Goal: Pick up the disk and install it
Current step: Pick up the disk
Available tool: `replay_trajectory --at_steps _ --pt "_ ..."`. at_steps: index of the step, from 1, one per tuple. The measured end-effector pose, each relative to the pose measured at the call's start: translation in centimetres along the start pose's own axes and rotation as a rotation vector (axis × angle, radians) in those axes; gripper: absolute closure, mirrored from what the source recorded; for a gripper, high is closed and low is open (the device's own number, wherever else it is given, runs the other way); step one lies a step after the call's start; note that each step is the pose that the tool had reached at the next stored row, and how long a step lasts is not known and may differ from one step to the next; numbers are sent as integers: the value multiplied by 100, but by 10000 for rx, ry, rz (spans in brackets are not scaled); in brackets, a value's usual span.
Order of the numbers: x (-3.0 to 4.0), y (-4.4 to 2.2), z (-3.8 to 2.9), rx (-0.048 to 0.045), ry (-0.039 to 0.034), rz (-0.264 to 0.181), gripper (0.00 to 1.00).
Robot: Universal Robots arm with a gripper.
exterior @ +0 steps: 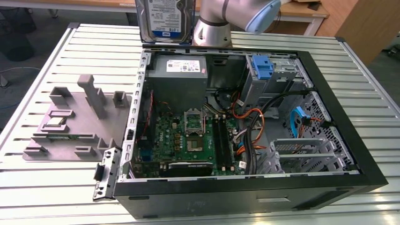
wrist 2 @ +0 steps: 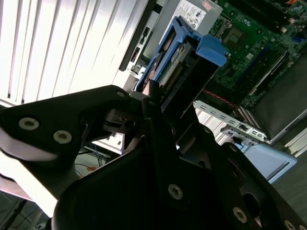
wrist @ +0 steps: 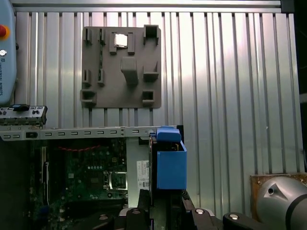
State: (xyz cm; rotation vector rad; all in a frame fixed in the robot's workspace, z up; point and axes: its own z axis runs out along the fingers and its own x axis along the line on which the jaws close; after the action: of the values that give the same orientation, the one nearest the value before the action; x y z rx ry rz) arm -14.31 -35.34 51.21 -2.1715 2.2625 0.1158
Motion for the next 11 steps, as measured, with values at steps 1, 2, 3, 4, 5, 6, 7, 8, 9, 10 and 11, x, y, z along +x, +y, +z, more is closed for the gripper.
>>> replay_trajectory --at_steps 1,2,3,4,5,6,7,8,9,10,11 --pt "-1 -23 -1 0 0 0 65" --pt "-2 -47 -2 1 0 -1 65" --pt "-3 -72 -3 0 0 -1 65" --pt "-4 -96 -5 0 0 -1 65" --pt "-5 -119 -6 0 0 0 65" --pt "-6 -142 -6 1 -1 0 65" --pt "-7 -165 -8 0 0 0 65" --pt "-8 -189 -9 0 0 -1 65" --pt "-9 -214 -10 0 -1 -1 65" --pt "-10 -237 -11 0 0 -1 65" --pt "-11 -259 -12 0 0 0 65"
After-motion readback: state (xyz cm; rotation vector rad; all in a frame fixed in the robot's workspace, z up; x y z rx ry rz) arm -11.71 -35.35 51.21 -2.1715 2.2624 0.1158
